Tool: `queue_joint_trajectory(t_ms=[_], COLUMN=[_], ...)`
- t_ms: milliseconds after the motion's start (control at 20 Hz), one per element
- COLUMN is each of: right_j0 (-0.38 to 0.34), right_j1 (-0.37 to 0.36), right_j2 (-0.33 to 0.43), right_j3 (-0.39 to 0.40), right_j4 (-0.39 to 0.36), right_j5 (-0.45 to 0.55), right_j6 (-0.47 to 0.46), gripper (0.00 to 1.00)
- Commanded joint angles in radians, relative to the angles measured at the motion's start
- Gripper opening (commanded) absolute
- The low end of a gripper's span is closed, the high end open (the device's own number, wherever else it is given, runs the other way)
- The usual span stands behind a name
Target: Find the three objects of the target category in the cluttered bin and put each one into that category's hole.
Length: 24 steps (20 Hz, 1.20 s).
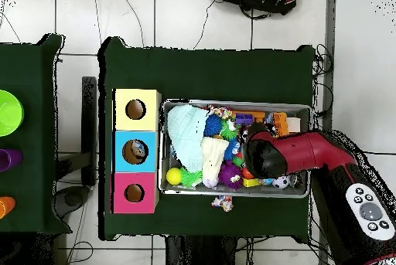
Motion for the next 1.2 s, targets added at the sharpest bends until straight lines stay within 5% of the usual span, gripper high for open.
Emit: queue_joint_trajectory(t_ms=[50,600,1200], right_j0=[0.000,0.037,-0.065], right_j1=[0.038,0.055,0.210], right_j2=[-0.051,-0.029,0.117], right_j3=[0.014,-0.092,-0.276], right_j4=[-0.060,-0.018,0.008], right_j5=[-0.034,-0.013,0.054], right_j6=[-0.030,-0.027,-0.283], gripper=[1.00,1.00,1.00])
